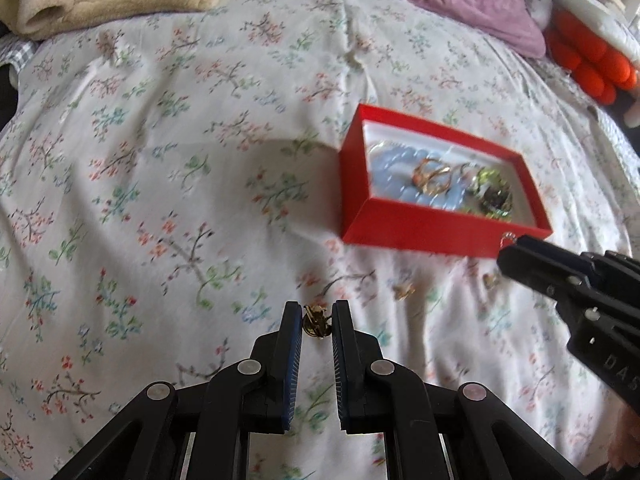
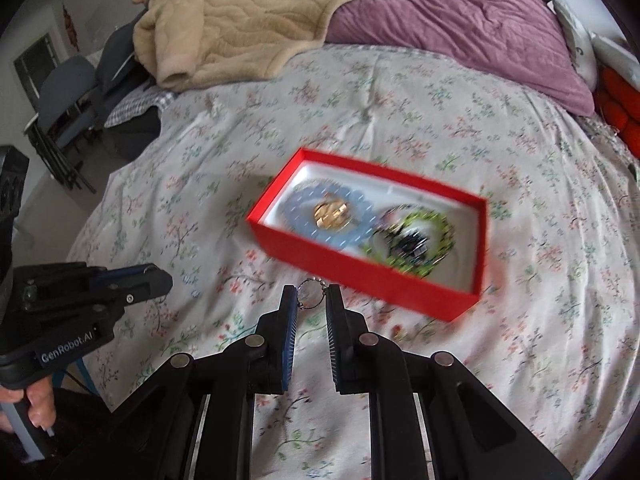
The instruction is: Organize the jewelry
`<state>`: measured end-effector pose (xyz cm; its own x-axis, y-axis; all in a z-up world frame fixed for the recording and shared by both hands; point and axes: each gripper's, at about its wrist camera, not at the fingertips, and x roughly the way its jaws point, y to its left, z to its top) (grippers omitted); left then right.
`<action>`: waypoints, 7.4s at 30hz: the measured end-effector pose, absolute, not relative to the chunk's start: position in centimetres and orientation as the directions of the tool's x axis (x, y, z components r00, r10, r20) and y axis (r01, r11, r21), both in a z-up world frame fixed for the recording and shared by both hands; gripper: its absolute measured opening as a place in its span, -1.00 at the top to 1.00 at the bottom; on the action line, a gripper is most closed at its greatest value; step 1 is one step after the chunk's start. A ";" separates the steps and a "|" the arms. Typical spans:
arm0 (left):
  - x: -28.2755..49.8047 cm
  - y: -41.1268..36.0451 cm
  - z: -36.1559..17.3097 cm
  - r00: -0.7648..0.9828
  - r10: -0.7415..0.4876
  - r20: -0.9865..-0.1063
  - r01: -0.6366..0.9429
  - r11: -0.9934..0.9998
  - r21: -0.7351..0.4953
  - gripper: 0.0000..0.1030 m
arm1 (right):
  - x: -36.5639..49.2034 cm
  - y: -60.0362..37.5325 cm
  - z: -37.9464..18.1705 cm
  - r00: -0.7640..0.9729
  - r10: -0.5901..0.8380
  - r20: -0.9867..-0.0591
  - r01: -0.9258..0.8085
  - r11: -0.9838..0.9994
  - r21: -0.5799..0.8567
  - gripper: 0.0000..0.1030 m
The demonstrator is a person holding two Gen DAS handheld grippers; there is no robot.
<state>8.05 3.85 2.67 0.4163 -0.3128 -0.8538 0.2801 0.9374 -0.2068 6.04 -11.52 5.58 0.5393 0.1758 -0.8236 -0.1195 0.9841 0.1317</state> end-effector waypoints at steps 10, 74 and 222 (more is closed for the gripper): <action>9.9 1.3 3.9 0.439 -0.326 -0.837 0.280 0.935 -0.217 0.81 | 7.9 -15.7 8.3 0.590 0.135 -0.796 -0.043 0.990 0.137 0.70; 11.2 -1.8 4.3 0.469 -0.278 -0.838 0.274 0.948 -0.160 -0.80 | 11.3 -22.1 5.9 0.460 0.243 -0.854 0.085 0.945 0.315 -0.20; 7.2 -2.0 3.1 0.416 -0.457 -0.786 0.441 0.858 -0.266 0.87 | 4.2 -19.2 3.7 0.463 0.182 -0.867 0.017 0.977 0.214 0.91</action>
<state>7.21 -1.96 3.14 0.4163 -0.4574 -0.7858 0.4405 0.8575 -0.2658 4.15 -19.24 3.72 0.4631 0.1818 -0.8674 0.0173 0.9767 0.2139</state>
